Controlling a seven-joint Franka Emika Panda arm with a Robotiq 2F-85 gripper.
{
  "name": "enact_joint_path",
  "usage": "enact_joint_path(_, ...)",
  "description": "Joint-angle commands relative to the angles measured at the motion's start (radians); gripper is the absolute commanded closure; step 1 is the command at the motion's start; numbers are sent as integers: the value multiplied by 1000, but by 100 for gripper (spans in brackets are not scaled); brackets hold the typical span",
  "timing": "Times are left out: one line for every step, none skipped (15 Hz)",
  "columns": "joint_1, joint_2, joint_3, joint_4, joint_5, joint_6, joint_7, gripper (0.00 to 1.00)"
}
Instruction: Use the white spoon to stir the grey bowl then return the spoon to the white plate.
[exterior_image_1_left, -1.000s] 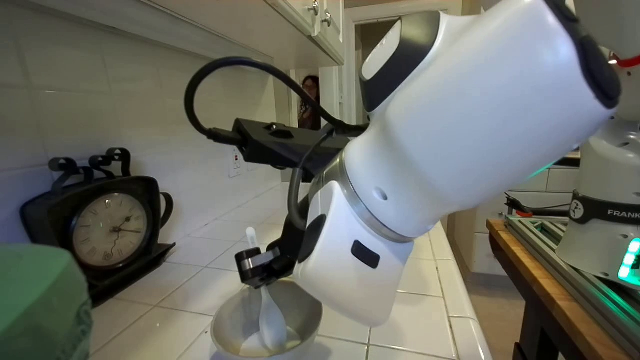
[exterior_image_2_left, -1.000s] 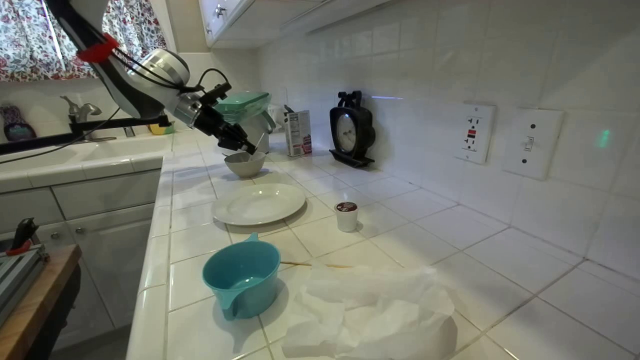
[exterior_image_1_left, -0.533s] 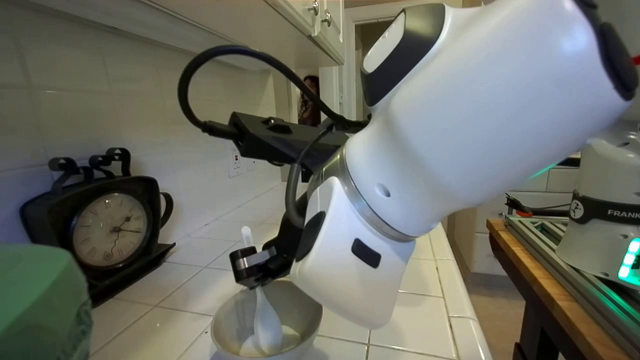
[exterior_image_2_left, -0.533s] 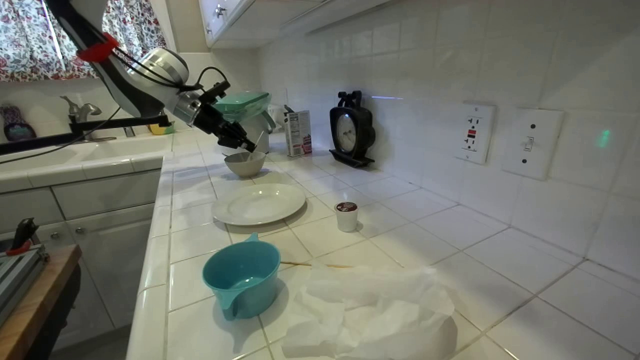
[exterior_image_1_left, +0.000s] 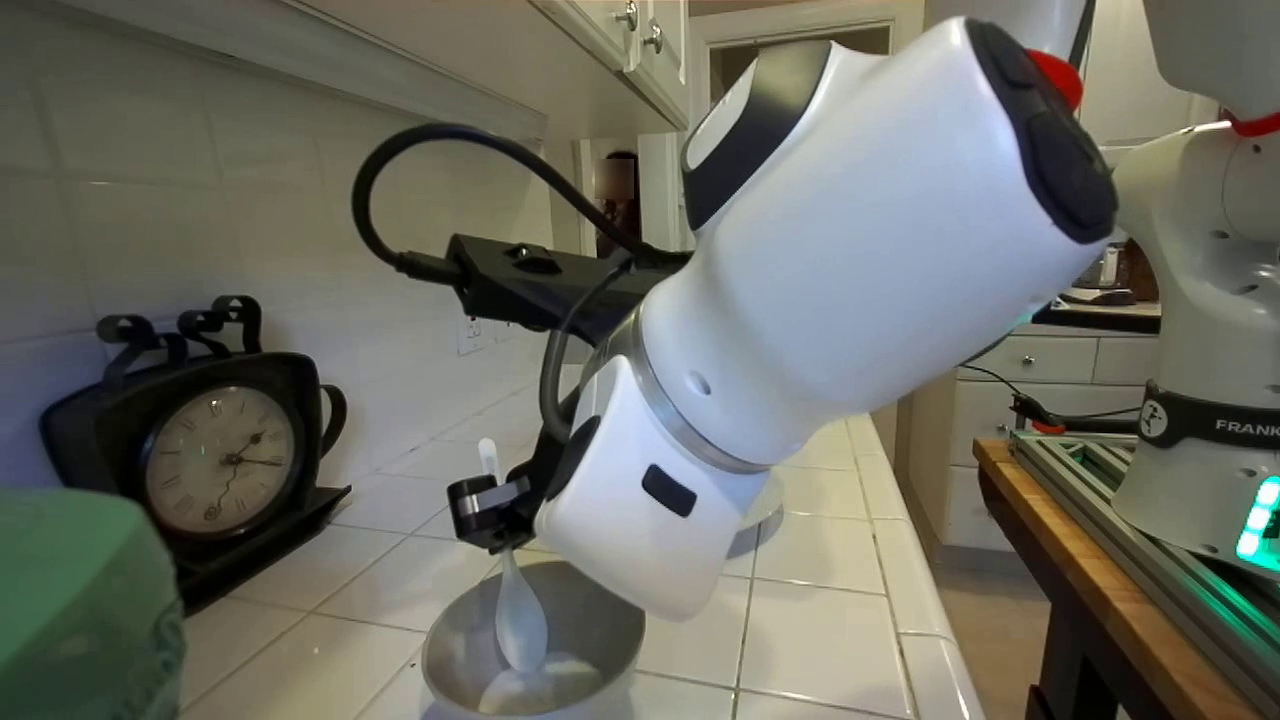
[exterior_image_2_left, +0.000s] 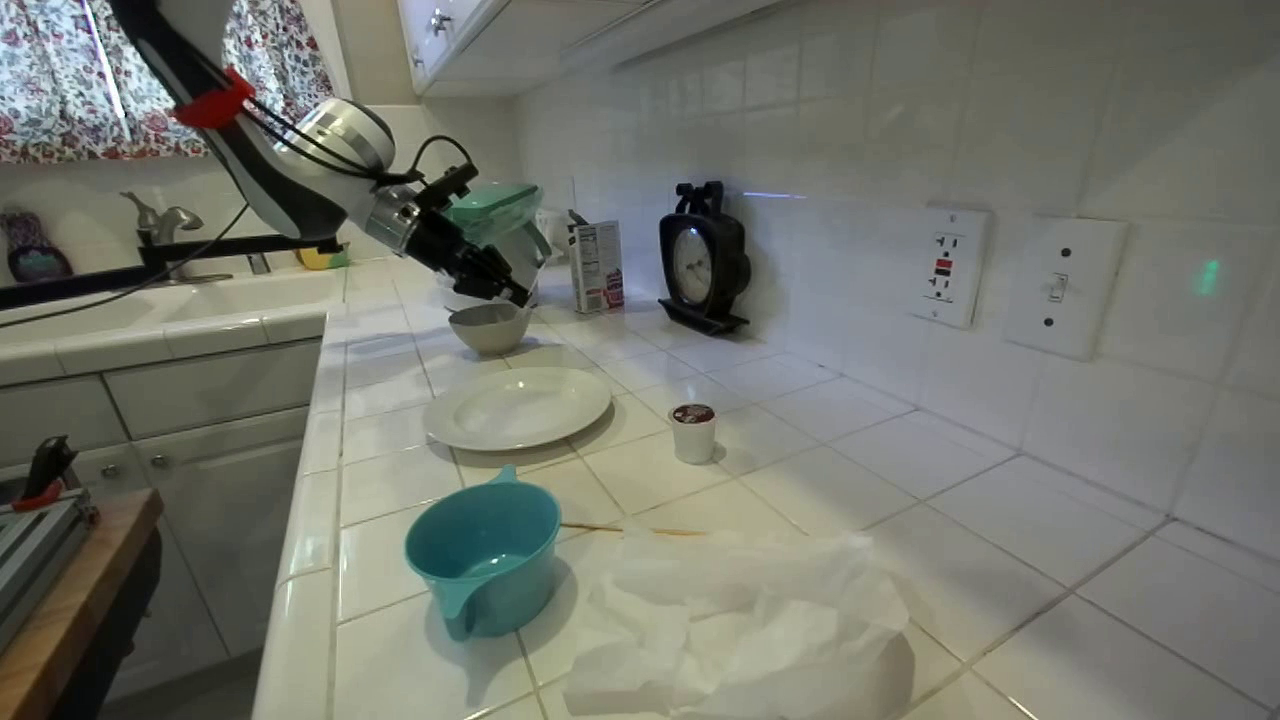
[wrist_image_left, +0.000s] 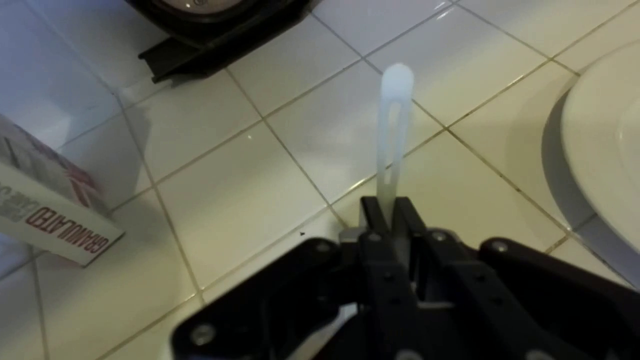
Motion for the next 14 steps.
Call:
enact_joint_path(-1, -17, 13, -21, 5, -13, 14, 97)
enact_joint_path(-1, -24, 19, -30, 22, -14, 10, 97)
enact_joint_path(1, -32, 27, -40, 36, -14, 6, 97)
enact_joint_path(2, -37, 35, -46, 43, -10, 7, 97)
enact_joint_path(6, -36, 43, -46, 48, -8, 8, 97)
enact_joint_path(8, -33, 50, -45, 53, -7, 9, 97)
enact_joint_path(12, -27, 54, -40, 47, -6, 12, 97)
enact_joint_path(15, -19, 55, -31, 39, -4, 14, 97)
enact_joint_path(16, -10, 54, -22, 31, -4, 15, 97)
enact_joint_path(17, -1, 49, -12, 18, -4, 18, 97)
enact_joint_path(16, 5, 45, -5, 10, -5, 17, 97)
enact_joint_path(16, 16, 40, 9, 0, -5, 21, 97)
enact_joint_path(16, 25, 34, 21, -7, -6, 25, 97)
enact_joint_path(16, 35, 28, 36, -12, -7, 30, 97)
